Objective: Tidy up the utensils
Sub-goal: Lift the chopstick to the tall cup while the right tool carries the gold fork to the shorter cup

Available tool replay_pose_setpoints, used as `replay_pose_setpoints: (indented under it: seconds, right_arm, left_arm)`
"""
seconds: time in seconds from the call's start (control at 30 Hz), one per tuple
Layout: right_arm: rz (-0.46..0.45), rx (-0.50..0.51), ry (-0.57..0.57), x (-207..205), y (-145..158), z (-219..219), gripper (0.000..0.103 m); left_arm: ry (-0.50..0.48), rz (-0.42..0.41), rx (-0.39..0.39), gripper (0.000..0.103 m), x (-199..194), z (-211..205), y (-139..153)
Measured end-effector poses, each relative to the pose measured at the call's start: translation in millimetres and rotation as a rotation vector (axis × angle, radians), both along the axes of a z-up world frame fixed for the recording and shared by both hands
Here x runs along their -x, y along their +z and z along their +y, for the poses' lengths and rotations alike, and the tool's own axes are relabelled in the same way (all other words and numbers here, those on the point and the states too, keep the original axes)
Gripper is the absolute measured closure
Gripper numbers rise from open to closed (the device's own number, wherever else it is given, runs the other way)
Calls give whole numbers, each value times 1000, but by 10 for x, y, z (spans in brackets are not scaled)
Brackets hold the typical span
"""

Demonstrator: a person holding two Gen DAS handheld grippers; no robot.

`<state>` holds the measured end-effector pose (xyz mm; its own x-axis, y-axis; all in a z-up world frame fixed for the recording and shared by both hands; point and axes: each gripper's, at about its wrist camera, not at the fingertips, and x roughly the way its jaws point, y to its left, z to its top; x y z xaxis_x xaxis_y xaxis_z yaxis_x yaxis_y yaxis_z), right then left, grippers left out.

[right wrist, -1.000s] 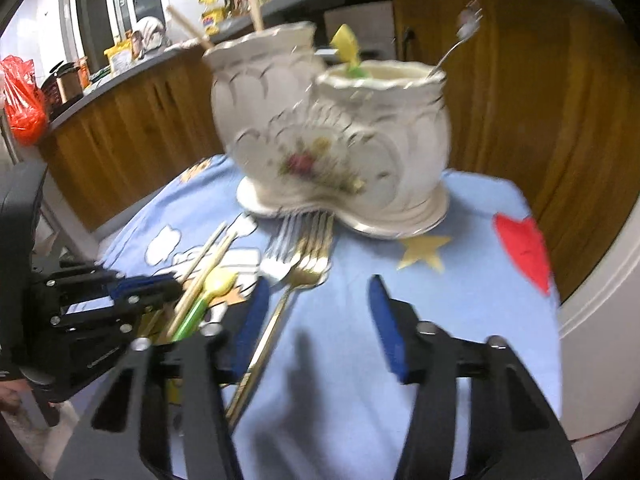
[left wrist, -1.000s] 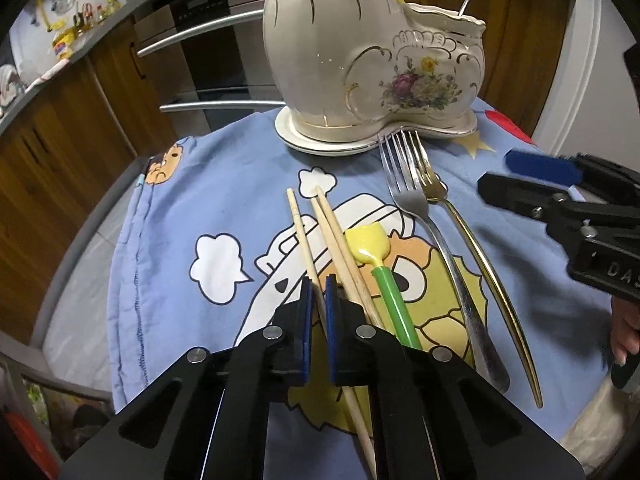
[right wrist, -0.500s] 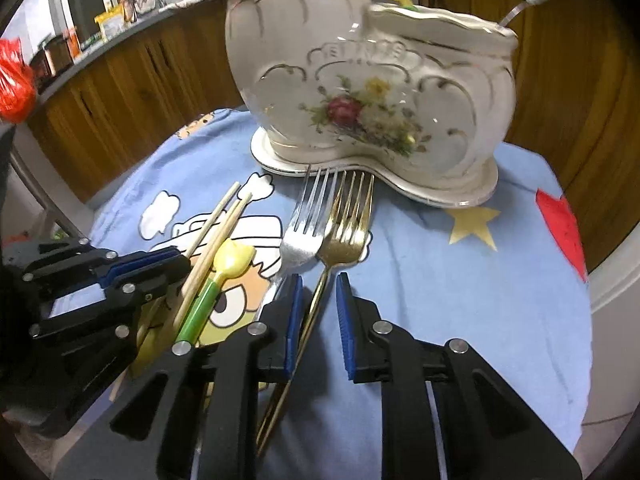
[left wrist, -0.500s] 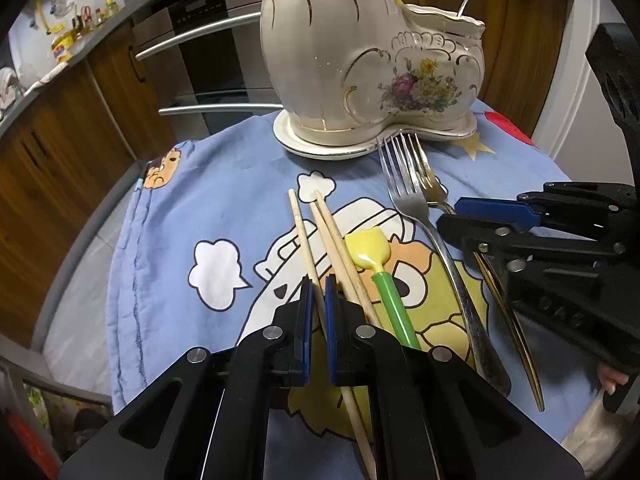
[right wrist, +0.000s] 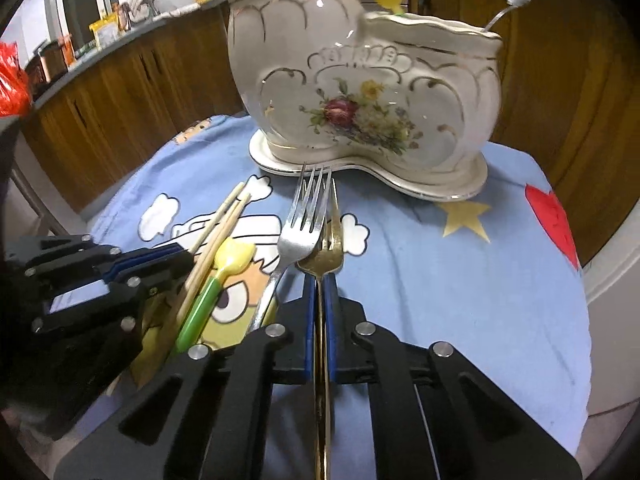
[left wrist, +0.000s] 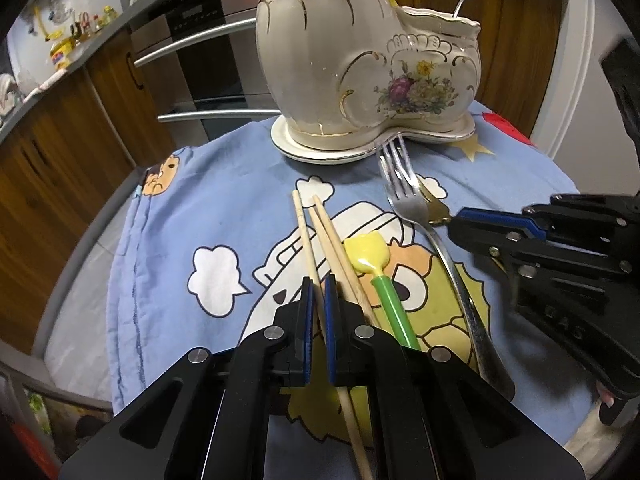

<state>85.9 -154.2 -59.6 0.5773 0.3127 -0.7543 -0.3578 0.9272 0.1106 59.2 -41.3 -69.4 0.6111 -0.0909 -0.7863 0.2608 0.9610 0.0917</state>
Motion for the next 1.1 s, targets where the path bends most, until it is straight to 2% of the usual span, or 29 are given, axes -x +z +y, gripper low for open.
replay_pose_setpoints:
  seconds: [0.2, 0.27, 0.37, 0.57, 0.67, 0.97, 1.1]
  right_arm:
    - [-23, -41, 4, 194, 68, -226, 98]
    - [-55, -70, -7, 234, 132, -311, 98]
    - [-117, -56, -29, 248, 212, -378, 98]
    - [-164, -76, -60, 239, 281, -514, 98]
    - [-187, -103, -55, 232, 316, -508, 98]
    - [-405, -170, -47, 469, 676, -611, 98]
    - [-511, -162, -55, 556, 793, -602, 98]
  left_arm:
    - [1, 3, 20, 98, 8, 26, 21]
    - [4, -5, 27, 98, 10, 30, 39]
    - [5, -8, 36, 98, 4, 24, 53]
    - [2, -6, 28, 98, -4, -7, 50]
    - [-2, -18, 49, 98, 25, 17, 107]
    - [1, -123, 146, 98, 153, 166, 425]
    - [-14, -176, 180, 98, 199, 182, 573]
